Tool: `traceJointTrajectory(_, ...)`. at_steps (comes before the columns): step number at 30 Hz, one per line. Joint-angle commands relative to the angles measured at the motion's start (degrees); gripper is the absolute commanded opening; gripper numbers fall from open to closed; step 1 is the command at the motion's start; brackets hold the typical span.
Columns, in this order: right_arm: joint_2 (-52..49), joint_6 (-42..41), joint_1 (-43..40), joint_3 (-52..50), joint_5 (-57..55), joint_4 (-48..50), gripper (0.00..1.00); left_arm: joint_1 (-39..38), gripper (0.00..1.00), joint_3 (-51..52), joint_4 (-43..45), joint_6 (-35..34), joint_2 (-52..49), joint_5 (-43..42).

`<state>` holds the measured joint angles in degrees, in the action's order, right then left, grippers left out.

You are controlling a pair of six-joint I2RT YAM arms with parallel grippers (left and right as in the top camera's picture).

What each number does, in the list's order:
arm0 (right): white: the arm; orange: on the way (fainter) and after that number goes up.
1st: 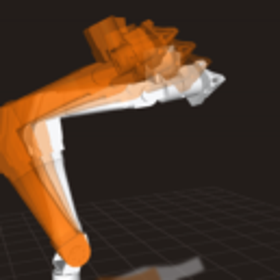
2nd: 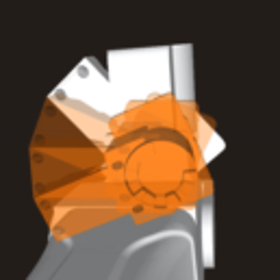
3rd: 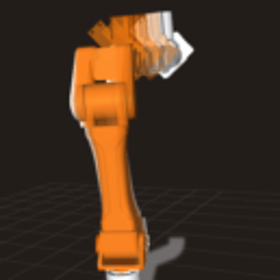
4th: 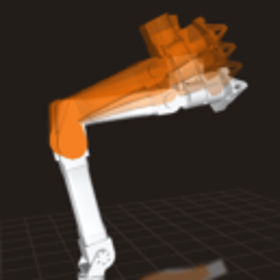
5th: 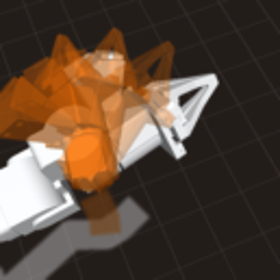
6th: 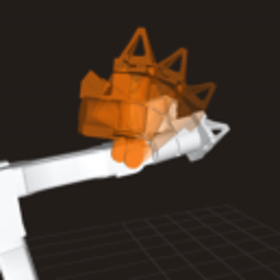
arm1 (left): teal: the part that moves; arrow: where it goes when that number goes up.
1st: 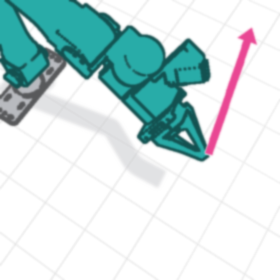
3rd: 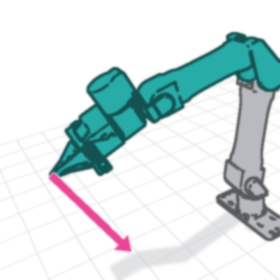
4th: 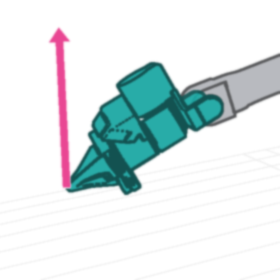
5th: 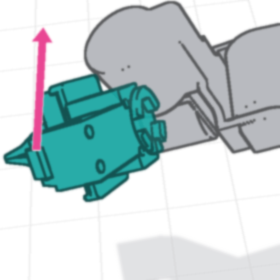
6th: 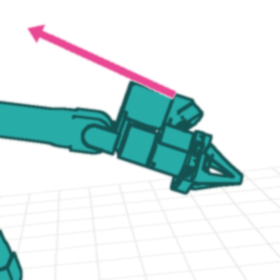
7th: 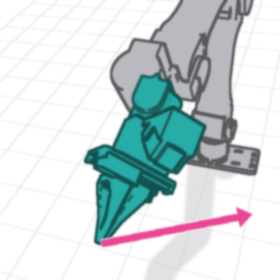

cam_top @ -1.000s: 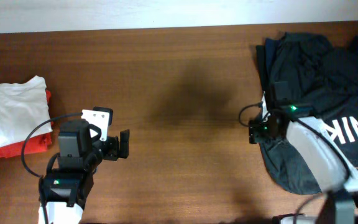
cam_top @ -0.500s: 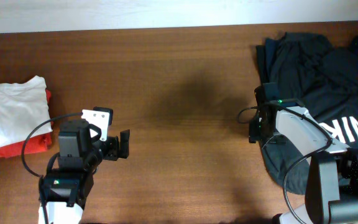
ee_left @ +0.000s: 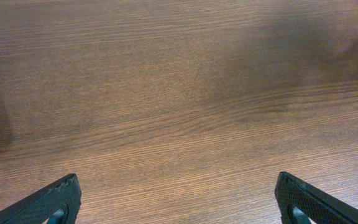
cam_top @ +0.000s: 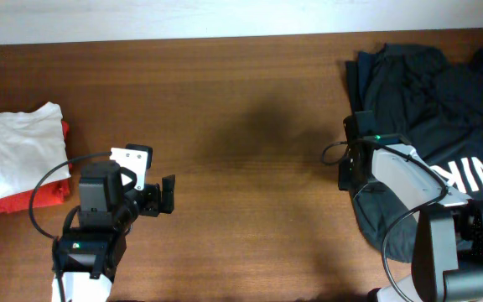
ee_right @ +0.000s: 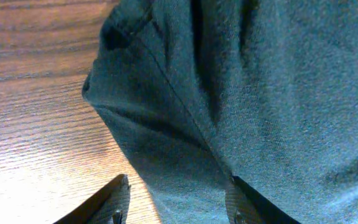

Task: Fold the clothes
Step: 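Grasp the green t-shirt with the right gripper and drag it leftward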

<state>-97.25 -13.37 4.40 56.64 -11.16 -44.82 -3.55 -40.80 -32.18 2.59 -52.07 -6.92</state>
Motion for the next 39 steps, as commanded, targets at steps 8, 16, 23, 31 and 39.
traceJointTrajectory(8,-0.63,-0.94,0.35,-2.4,-1.36,2.05,0.3,0.35,0.99,-0.87,-0.04,1.16,-0.04,-0.81)
traceJointTrajectory(16,1.6,-0.85,0.35,0.68,-1.38,-2.16,0.04,0.35,0.99,-0.87,-0.02,1.16,-0.04,-0.81)
traceJointTrajectory(23,8.2,6.51,0.9,22.23,8.55,-18.1,0.04,0.35,0.99,-0.87,0.0,1.14,-0.04,-0.81)
traceJointTrajectory(31,9.27,8.66,10.56,34.38,28.83,-23.02,0.04,0.35,0.99,-0.87,0.0,1.14,-0.04,-0.83)
traceJointTrajectory(39,8.26,8.44,29.24,34.29,31.5,-9.68,0.04,0.35,0.99,-0.87,0.0,1.14,-0.04,-0.83)
